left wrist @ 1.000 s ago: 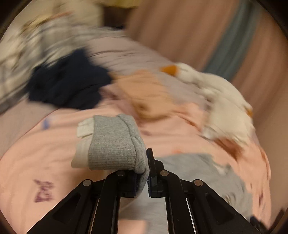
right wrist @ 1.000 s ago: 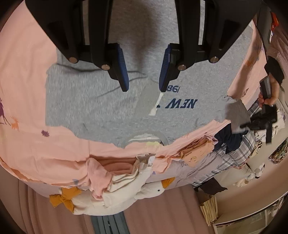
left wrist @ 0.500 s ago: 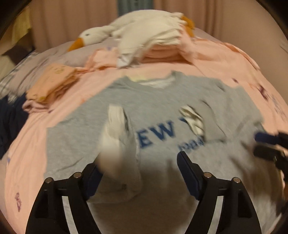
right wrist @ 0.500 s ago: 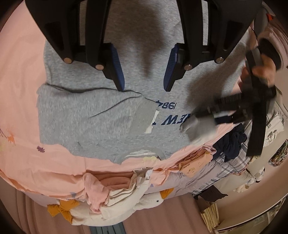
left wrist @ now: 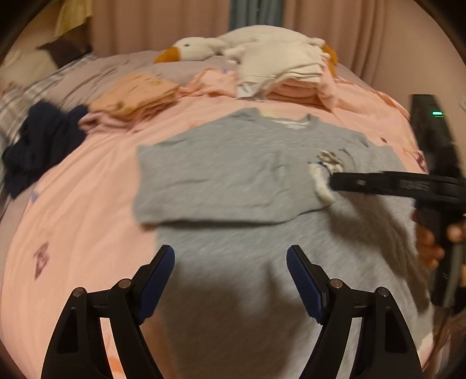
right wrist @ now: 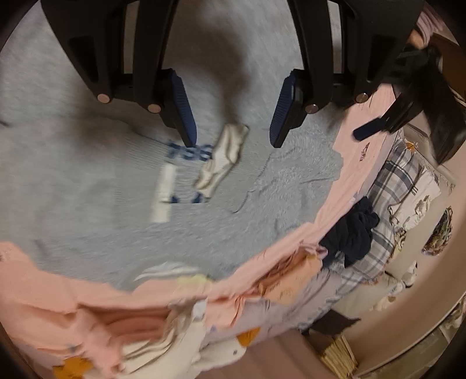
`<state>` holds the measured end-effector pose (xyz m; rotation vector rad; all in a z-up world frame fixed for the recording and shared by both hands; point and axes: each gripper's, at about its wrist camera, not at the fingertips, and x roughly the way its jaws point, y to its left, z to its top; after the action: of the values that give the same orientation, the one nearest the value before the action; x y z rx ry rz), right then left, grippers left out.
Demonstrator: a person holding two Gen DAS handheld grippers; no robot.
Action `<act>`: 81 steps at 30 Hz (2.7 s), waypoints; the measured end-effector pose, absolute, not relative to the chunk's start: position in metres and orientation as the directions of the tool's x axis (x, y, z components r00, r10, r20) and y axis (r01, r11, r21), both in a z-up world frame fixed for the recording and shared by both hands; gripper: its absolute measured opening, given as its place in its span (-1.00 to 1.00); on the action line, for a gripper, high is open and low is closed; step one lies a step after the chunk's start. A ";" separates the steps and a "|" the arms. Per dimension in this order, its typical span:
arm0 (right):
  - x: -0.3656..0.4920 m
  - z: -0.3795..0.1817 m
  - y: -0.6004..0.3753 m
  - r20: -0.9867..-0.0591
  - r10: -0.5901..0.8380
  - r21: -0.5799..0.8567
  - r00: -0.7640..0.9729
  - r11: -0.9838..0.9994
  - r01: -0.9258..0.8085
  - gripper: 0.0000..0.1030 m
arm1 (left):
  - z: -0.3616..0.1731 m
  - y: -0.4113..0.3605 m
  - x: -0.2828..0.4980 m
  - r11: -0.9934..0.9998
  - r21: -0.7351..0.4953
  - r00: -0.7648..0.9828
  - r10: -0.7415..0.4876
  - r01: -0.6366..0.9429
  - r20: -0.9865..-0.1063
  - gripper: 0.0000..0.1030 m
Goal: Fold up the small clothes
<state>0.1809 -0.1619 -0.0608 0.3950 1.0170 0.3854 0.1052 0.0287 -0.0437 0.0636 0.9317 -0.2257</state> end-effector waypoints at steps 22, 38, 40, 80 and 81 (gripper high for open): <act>0.210 -0.050 -0.168 -0.768 0.231 0.259 0.598 0.965 -0.040 -0.46 | -0.063 0.072 0.098 0.968 -0.225 0.531 -0.251 0.114 -0.810 0.53; 0.119 -0.022 -0.209 -0.731 0.327 0.362 0.599 0.930 -0.065 -0.01 | -0.065 0.082 0.056 0.936 -0.341 0.452 -0.342 0.087 -0.824 0.53; 0.090 -0.020 -0.232 -0.727 0.306 0.374 0.615 0.927 -0.020 0.04 | -0.067 0.083 0.050 0.930 -0.358 0.439 -0.358 0.085 -0.824 0.53; -0.032 -0.087 -0.298 -0.639 0.509 0.690 0.577 0.711 0.137 0.18 | -0.088 0.083 0.034 0.672 -0.735 0.325 -0.718 0.092 -0.616 0.55; -0.036 -0.086 -0.297 -0.640 0.508 0.689 0.576 0.712 0.138 0.18 | -0.088 0.085 0.030 0.666 -0.741 0.325 -0.722 0.089 -0.610 0.55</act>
<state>-0.0357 -0.2971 -0.0864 0.7738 0.9531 0.2443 0.0298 0.0848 -0.0884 -0.6715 1.1231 -0.5874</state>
